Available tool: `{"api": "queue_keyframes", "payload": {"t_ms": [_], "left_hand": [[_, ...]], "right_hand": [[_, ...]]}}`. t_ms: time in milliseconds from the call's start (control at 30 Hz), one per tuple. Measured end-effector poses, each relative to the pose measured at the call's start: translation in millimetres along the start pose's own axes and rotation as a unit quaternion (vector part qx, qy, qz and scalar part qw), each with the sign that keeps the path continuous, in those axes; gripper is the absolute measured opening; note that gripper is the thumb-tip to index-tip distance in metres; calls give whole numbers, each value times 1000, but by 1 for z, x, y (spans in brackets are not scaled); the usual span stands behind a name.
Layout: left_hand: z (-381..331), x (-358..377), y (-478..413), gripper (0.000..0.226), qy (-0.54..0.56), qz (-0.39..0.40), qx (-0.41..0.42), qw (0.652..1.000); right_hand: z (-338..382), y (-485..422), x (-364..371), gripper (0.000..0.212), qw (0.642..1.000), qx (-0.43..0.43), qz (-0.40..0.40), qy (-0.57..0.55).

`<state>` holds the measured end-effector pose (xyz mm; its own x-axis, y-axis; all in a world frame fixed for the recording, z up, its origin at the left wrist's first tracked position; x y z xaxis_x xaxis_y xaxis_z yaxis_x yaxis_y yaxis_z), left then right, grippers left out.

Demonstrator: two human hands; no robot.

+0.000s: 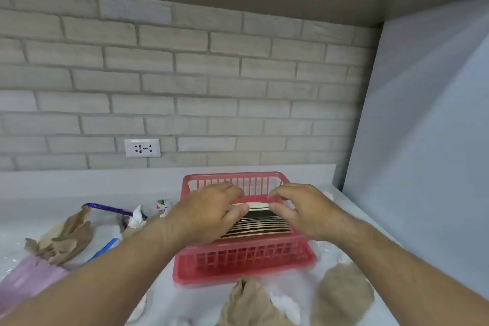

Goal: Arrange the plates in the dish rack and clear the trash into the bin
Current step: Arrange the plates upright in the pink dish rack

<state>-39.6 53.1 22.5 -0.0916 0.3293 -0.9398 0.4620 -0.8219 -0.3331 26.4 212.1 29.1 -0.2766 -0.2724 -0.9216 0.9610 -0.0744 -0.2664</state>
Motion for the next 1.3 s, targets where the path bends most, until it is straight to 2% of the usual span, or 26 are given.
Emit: {"api": "queue_keyframes", "payload": {"t_ms": [200,333,533,867,1033,1300], "left_hand": [[25,20,-8,37,70,44,34,996],[34,23,-12,33,126,25,48,991],[37,27,-6,33,145,25,48,988],[23,27,11,44,112,21,35,993],[8,24,23,68,49,17,34,998],[6,23,21,59,0,17,30,999]], "right_hand": [[4,-20,20,24,998,33,37,-42],[7,-22,26,20,994,63,55,-75],[5,-21,32,22,992,71,60,-81],[7,-18,34,29,995,6,84,-53],[2,-16,42,64,994,-18,109,5],[5,-15,43,71,989,-41,138,22]]}}
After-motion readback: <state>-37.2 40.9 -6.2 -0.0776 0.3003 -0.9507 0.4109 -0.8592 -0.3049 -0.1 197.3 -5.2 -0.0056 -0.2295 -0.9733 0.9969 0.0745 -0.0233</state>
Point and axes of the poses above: each hand's wrist, its own y-axis away from the middle knuckle, its own x-axis out of the palm, z = x × y, the point moved 7 cm from there along -y, towards the middle knuckle, and after that the axes turned 7 degrees about x, right-handed, at the moved point
